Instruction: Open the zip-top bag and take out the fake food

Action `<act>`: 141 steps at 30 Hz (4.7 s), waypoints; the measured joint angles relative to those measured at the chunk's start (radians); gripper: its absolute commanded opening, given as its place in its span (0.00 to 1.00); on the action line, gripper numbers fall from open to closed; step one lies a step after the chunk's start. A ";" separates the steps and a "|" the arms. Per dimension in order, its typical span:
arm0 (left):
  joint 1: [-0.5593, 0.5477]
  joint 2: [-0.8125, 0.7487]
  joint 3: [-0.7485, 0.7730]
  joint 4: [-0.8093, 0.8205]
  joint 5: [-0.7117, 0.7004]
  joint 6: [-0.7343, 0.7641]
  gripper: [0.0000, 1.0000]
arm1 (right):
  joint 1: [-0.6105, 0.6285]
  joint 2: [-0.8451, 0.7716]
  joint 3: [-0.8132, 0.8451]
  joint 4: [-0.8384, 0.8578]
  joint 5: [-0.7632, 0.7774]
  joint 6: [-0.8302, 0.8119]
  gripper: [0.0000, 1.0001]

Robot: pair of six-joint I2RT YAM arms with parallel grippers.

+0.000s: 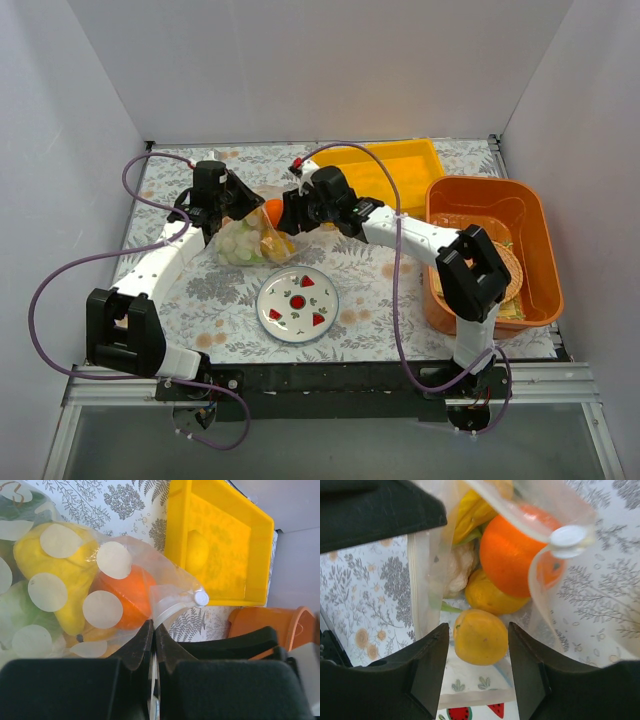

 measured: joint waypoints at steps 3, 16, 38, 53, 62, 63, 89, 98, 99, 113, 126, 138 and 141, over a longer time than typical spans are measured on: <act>-0.005 0.000 0.000 0.000 0.000 -0.001 0.00 | 0.024 0.040 0.004 -0.018 -0.007 0.000 0.66; -0.027 0.001 0.000 0.001 -0.003 -0.009 0.00 | 0.059 0.112 0.005 -0.052 -0.034 -0.024 0.80; -0.044 0.001 -0.047 0.022 -0.120 0.001 0.00 | 0.055 0.077 -0.013 -0.099 0.016 -0.028 0.31; -0.044 0.002 -0.036 0.017 -0.145 0.017 0.00 | -0.228 -0.081 0.023 -0.195 0.183 -0.103 0.45; -0.044 0.010 -0.020 0.015 -0.103 0.031 0.00 | -0.342 0.162 0.255 -0.263 0.326 -0.151 0.95; -0.044 0.011 -0.020 0.015 -0.098 0.031 0.00 | -0.341 0.179 0.269 -0.272 0.331 -0.159 0.95; -0.044 0.018 -0.020 0.022 -0.053 0.026 0.00 | 0.016 -0.003 0.023 0.040 -0.001 0.158 0.44; -0.044 0.008 -0.020 0.019 -0.070 0.019 0.00 | 0.008 0.121 0.146 0.037 0.077 0.183 0.43; -0.044 0.003 -0.020 0.018 -0.070 0.018 0.00 | 0.008 0.122 0.156 0.038 0.095 0.183 0.43; -0.044 -0.023 -0.020 0.015 -0.069 0.010 0.00 | 0.019 0.198 0.264 -0.048 0.249 0.130 0.82; -0.044 -0.023 -0.020 0.015 -0.067 0.000 0.00 | 0.051 0.249 0.277 -0.077 0.342 0.065 0.85; -0.044 -0.021 -0.020 0.017 -0.082 -0.002 0.00 | 0.058 0.315 0.294 -0.086 0.372 0.044 0.47; -0.044 -0.017 -0.020 0.017 -0.096 -0.001 0.00 | 0.058 0.313 0.293 -0.084 0.374 0.041 0.41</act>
